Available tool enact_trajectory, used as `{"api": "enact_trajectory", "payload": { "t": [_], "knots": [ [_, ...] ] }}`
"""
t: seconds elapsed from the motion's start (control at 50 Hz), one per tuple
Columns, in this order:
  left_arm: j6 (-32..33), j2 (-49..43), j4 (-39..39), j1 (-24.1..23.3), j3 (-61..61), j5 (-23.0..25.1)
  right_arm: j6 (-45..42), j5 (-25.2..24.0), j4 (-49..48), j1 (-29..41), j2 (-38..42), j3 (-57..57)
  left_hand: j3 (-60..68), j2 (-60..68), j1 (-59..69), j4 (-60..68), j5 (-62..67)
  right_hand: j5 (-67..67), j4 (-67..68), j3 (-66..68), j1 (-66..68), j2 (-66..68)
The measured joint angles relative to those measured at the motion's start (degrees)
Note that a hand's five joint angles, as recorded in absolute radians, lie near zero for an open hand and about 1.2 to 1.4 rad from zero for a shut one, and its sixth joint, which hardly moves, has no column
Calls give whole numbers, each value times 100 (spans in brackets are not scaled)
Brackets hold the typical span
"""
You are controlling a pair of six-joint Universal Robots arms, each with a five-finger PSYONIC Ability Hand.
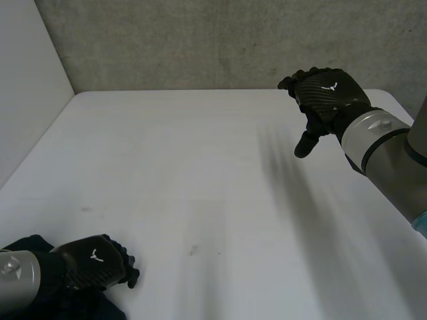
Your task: Fold the shorts.
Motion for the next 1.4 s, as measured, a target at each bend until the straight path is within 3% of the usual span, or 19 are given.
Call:
{"api": "enact_trajectory", "payload": {
  "t": [0.36,0.62,0.82,0.98,1.02,1.08,1.1,1.24,1.36,1.4],
  "knots": [
    [45,-203,47,51,-94,-47,0,4,-1,32,10,4,824,818,882,819,788,0,4,0,0,0],
    [47,-278,119,48,-164,-106,0,4,-1,46,5,3,3898,3982,3842,3935,3895,0,4,0,0,0],
    [29,-325,930,-19,184,-442,0,3,-1,45,-5,3,4182,4250,3882,4318,4042,0,4,0,0,0],
    [-682,-686,1897,-1015,1393,-748,0,4,-1,43,-16,-11,4230,4273,3882,4320,4042,0,4,0,0,0],
    [-1349,-893,2307,-1565,2038,-966,0,4,-1,40,-21,-21,4238,4281,3882,4320,4042,0,3,0,0,0],
    [-1885,-1096,2629,-1948,2571,-1212,0,3,-1,34,-24,-27,4238,4283,3882,4320,4042,0,4,0,0,0],
    [-2244,-1268,2847,-2203,2969,-1414,0,4,-1,30,-25,-29,4238,4283,3882,4320,4042,0,4,0,0,0],
    [-3131,-2279,3401,-3130,4707,-2392,1,8,-9,0,-33,-46,4239,4289,3882,4321,4042,0,4,0,0,0],
    [-3301,-3786,3495,-3899,6631,-3360,14,48,-23,-44,-43,-74,4240,4289,3882,4321,4042,0,4,0,0,0],
    [-3304,-4028,3494,-4012,6900,-3463,18,69,-25,-49,-47,-79,4240,4289,3882,4321,4042,0,4,0,0,0]
  ]
}}
